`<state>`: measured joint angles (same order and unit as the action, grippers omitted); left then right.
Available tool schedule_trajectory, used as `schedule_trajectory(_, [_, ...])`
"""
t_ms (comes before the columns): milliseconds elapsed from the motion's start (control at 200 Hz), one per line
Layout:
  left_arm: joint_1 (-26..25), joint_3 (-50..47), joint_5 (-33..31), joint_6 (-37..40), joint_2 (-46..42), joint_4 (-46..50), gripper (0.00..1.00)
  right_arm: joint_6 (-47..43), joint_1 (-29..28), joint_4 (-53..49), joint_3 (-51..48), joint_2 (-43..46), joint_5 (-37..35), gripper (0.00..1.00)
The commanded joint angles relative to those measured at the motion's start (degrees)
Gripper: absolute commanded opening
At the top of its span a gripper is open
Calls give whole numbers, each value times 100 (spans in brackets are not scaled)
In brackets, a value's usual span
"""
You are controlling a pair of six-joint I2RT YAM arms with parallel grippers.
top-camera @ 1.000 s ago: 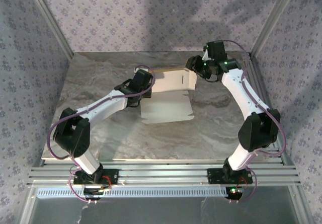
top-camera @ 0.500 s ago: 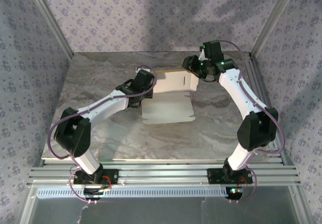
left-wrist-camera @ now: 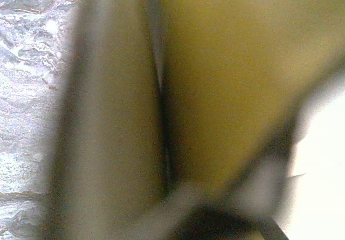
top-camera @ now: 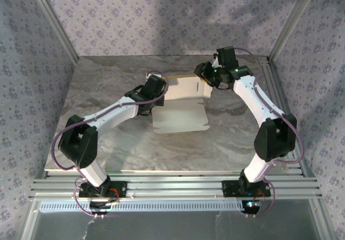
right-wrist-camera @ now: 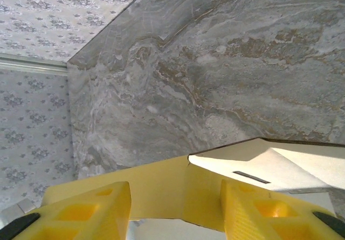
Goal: Fold the paper box
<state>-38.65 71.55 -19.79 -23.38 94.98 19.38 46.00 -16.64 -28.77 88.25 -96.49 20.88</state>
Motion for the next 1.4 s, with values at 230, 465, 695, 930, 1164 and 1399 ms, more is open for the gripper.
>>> schedule_trajectory(230, [-129,263,-178,61,91,-69,0,711,-30,341,-210,-9,328,41])
schedule_trajectory(465, [-249,292,-330,70,100,-87,0,1128,2,543,-382,13,415,30])
schedule_trajectory(695, [-382,255,-465,37,97,-116,0,1946,109,1114,-649,4,673,21])
schedule_trajectory(930, [-461,186,-565,-48,104,-156,0,3181,178,2078,-1180,61,920,0])
schedule_trajectory(1164, [-332,151,-512,-112,14,-80,0,3129,364,2532,-1523,266,1146,29])
schedule_trajectory(1399, [704,-243,1024,-528,-499,-436,0,1867,1242,2769,-3199,2187,1376,67])
